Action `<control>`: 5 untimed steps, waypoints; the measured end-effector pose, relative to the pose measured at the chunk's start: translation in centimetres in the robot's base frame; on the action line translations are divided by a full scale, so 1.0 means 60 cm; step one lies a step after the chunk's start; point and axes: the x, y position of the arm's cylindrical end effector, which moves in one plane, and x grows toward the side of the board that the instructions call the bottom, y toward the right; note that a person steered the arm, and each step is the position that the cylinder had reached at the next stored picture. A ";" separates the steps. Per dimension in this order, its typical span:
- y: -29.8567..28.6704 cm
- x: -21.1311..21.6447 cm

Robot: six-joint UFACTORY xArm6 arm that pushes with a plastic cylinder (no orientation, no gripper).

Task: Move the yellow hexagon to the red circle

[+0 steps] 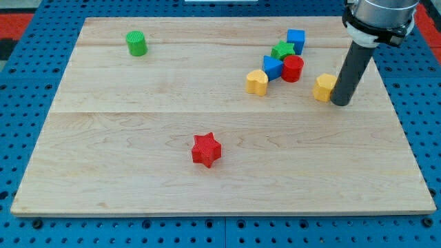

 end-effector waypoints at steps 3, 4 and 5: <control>0.000 -0.021; 0.000 -0.021; 0.000 -0.030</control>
